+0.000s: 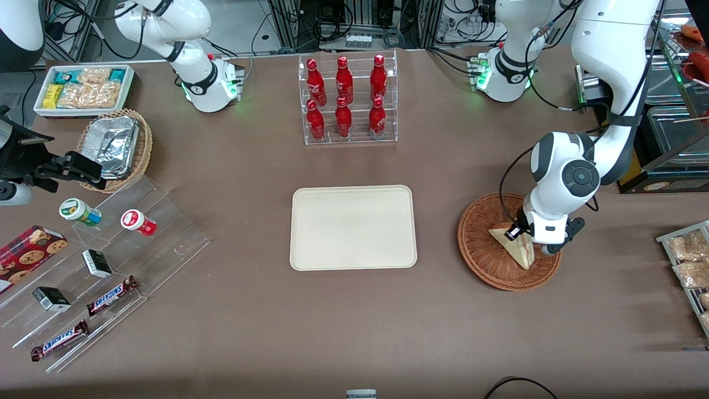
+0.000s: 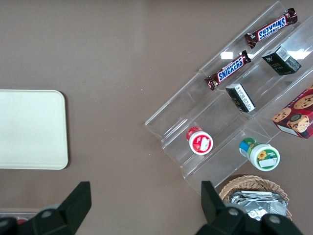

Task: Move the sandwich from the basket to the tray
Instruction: 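Lower the left gripper and close it on the wrapped sandwich, then lift the sandwich and carry it over the cream tray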

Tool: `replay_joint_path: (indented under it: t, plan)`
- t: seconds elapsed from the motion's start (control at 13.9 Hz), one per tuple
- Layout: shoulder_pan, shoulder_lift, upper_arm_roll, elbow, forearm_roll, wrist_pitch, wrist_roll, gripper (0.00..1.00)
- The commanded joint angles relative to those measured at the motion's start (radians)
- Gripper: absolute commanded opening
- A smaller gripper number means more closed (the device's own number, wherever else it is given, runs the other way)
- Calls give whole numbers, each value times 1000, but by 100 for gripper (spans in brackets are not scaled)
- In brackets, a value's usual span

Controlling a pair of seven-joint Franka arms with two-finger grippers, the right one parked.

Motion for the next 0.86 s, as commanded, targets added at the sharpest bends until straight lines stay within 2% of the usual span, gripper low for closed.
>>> replay_joint_path:
  t: [0.0, 0.22, 0.43, 0.65, 0.79]
  plan:
    - [-17, -32, 2, 45, 21, -101, -30, 0]
    - [-49, -94, 1, 95, 68, -284, -21, 0]
    - [-174, -110, -1, 229, 76, -512, -20, 0]
    - [-341, -57, -2, 348, 61, -533, -68, 0]
    - [-450, 34, -1, 455, 70, -533, -102, 0]
